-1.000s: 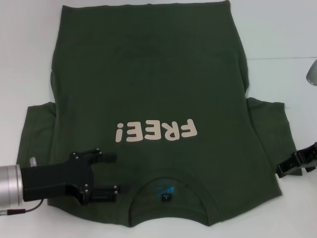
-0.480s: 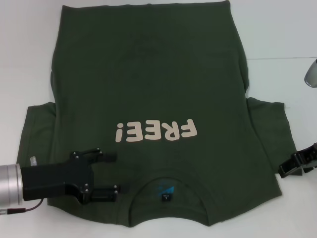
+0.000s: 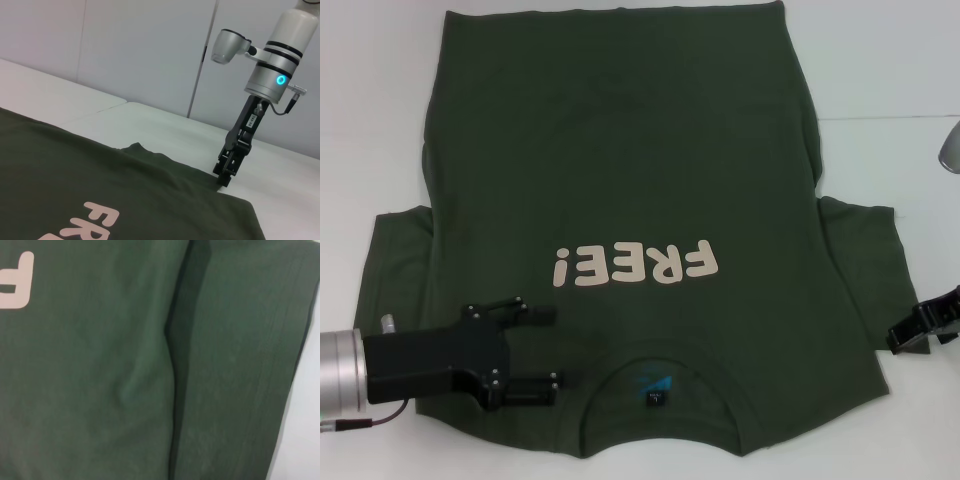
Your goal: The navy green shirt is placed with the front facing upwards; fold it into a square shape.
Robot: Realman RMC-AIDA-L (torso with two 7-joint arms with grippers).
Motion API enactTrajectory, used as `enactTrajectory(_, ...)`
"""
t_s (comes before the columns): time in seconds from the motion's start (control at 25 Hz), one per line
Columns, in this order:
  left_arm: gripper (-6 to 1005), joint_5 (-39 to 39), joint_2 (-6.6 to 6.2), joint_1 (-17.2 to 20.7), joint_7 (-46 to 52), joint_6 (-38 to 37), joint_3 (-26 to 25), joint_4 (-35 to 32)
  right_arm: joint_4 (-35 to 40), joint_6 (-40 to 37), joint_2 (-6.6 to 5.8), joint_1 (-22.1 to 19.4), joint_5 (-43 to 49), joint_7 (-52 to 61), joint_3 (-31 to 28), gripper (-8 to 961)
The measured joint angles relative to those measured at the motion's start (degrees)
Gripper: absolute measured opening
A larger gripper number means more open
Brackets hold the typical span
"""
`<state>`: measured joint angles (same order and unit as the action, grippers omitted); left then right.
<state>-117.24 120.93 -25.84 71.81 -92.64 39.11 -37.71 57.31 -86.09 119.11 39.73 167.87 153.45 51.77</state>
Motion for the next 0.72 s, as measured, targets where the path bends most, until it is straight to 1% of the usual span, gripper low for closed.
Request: enactTrajectory(0.72, 888, -0.06, 0.00, -0.12, 0.00, 0.10, 0.10, 0.00, -0.28, 1.08, 0.40, 0.22, 0.00, 0.01, 0.09, 732)
